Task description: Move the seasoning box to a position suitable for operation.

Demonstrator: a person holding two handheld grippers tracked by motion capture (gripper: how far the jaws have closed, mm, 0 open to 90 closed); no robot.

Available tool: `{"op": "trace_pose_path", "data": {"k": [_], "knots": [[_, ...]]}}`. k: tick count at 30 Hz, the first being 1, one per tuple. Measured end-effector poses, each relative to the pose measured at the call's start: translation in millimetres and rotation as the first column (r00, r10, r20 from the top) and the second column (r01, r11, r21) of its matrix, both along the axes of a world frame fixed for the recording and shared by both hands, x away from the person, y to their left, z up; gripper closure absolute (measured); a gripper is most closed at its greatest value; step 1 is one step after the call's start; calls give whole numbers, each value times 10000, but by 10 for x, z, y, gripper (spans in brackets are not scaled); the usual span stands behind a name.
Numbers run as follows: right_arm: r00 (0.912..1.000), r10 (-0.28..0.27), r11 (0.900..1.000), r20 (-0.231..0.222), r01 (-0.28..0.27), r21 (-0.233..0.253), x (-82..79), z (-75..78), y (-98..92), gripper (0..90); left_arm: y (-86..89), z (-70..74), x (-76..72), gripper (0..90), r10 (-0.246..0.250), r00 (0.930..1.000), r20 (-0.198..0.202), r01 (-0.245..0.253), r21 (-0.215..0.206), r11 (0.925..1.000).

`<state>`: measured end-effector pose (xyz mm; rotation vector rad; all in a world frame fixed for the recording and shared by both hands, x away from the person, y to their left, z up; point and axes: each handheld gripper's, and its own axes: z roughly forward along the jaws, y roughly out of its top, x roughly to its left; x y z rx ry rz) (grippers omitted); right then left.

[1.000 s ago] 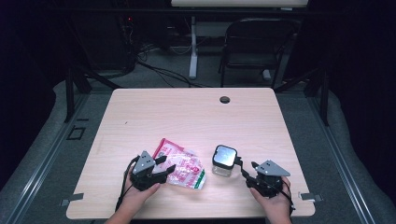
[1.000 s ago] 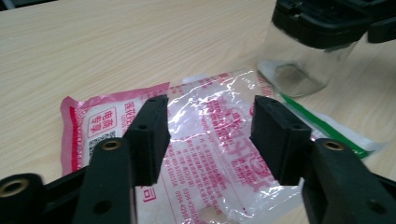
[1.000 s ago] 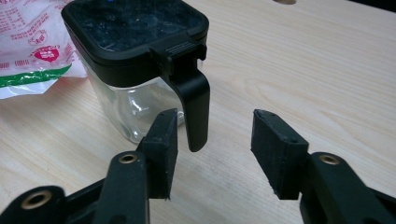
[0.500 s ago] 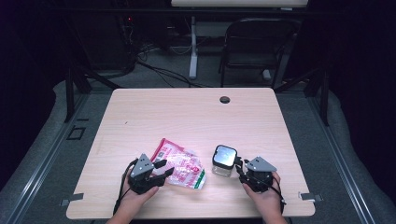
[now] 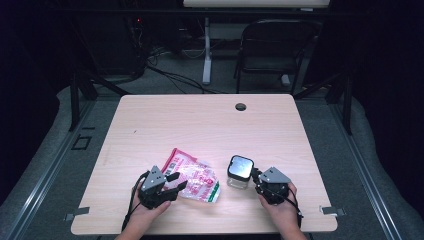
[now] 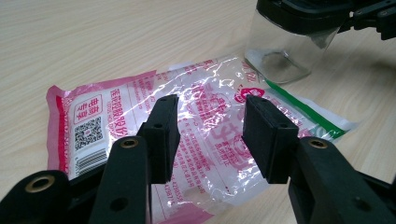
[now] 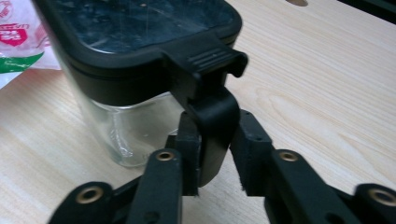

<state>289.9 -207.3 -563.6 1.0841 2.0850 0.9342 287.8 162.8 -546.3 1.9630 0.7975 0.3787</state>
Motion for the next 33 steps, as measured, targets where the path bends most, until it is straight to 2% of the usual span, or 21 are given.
{"op": "trace_pose_path", "data": {"k": [2, 6, 21, 31, 33], "knots": [[10000, -10, 9999, 17, 10, -107, -7, 4, 7, 743, 2, 2, -1, 550, 53, 10000, -24, -53, 25, 10000], [9999, 36, 9999, -106, -34, 163, 1, 6, -12, 748, 6, 0, 1, 547, 57, 10000, -6, -57, -24, 10000], [9994, 256, 9996, -245, -252, 154, 0, 19, -28, 757, 18, 6, 7, 547, 40, 10000, 48, -40, 42, 10000], [9914, 1266, 9919, -332, -1269, -55, -82, 38, 16, 763, 9, 24, -17, 547, 54, 10000, 62, -54, -65, 10000], [9907, 1310, 9913, -370, -1314, -101, -97, 44, 20, 763, 11, 28, -19, 547, 20, 10000, 56, -19, -79, 10000]]}}
